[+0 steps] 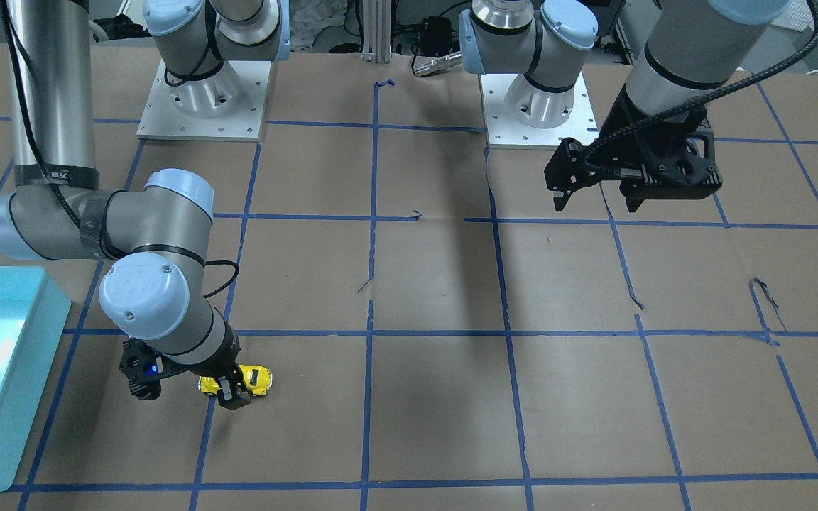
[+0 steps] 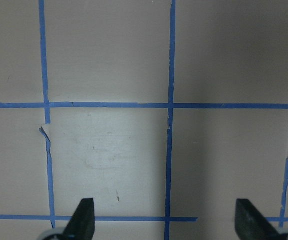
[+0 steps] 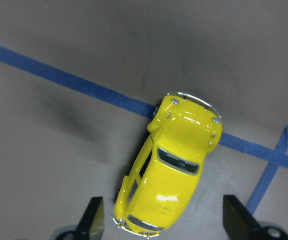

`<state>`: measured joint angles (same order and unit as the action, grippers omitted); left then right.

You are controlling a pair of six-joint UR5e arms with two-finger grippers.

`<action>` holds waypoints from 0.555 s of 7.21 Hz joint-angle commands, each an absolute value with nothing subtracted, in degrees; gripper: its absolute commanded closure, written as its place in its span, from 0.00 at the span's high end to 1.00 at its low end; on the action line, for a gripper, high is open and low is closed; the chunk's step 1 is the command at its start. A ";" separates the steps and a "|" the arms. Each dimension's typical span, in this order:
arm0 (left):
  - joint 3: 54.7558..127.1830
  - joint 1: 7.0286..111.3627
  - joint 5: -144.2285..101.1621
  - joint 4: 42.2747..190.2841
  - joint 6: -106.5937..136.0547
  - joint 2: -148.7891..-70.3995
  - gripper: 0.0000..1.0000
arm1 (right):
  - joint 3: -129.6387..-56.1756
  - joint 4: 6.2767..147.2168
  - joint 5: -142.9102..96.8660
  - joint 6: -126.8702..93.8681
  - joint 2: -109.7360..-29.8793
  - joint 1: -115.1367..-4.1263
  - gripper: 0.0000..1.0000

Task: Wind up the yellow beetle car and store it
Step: 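Lower the right gripper down over the yellow car, then close the right gripper on the yellow car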

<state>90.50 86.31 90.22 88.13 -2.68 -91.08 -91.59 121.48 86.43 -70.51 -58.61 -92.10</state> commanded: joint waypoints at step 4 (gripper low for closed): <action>90.53 86.22 90.35 88.33 -2.72 -90.70 1.00 | -92.37 122.52 87.45 -70.58 -57.92 -91.93 0.88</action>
<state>90.49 86.30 90.32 88.28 -2.72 -90.77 -92.25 122.22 87.27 -70.56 -58.05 -91.98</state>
